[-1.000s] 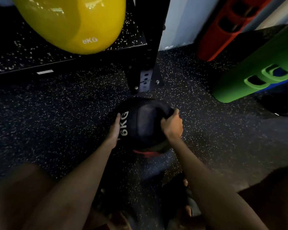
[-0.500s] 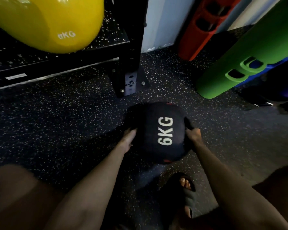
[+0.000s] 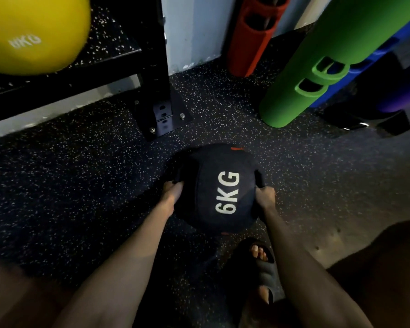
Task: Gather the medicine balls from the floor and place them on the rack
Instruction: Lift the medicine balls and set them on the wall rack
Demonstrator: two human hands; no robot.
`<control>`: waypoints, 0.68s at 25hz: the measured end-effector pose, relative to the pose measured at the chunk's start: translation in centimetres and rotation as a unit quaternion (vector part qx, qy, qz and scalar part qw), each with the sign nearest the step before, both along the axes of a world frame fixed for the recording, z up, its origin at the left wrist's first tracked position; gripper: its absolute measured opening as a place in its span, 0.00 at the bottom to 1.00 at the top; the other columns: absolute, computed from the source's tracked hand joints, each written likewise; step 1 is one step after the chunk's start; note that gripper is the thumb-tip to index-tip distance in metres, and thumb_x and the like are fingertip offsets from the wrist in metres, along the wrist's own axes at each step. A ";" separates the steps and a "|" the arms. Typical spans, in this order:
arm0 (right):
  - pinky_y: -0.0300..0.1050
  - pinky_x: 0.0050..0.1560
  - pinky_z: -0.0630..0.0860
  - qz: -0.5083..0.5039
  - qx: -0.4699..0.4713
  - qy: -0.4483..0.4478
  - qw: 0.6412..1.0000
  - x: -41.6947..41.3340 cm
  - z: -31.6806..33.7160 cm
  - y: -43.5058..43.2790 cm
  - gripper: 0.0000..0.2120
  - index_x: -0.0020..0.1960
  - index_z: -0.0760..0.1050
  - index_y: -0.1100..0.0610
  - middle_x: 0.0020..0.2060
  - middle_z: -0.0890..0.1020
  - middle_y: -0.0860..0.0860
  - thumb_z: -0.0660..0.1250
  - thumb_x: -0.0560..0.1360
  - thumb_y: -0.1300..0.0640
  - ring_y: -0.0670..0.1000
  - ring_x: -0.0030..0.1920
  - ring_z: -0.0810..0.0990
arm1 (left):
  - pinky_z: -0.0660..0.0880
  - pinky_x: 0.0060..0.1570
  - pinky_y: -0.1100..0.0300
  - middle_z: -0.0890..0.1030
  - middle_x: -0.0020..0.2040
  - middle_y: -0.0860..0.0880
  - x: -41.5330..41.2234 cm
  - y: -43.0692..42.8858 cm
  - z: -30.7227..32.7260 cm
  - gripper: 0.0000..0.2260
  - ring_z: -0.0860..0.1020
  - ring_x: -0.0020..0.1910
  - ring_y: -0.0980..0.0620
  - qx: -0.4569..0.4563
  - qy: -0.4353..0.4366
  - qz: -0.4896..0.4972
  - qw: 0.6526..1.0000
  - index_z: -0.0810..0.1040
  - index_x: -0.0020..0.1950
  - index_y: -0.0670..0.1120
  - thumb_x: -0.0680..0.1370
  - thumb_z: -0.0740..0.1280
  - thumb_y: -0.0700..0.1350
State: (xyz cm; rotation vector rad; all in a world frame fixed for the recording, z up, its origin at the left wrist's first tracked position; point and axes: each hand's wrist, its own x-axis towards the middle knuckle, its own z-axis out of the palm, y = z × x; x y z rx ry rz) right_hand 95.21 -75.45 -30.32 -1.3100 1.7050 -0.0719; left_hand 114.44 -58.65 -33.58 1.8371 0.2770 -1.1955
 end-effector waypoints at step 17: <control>0.43 0.34 0.70 0.185 -0.023 -0.045 0.981 2.4 37.8 9.3 0.19 0.31 0.71 0.62 0.25 0.74 0.53 0.68 0.78 0.59 0.51 0.28 0.73 | 0.73 0.43 0.56 0.80 0.41 0.44 -2.6 13.8 40.9 0.08 0.76 0.35 0.49 0.081 -0.123 0.114 0.982 0.79 0.50 0.41 0.77 0.61 0.36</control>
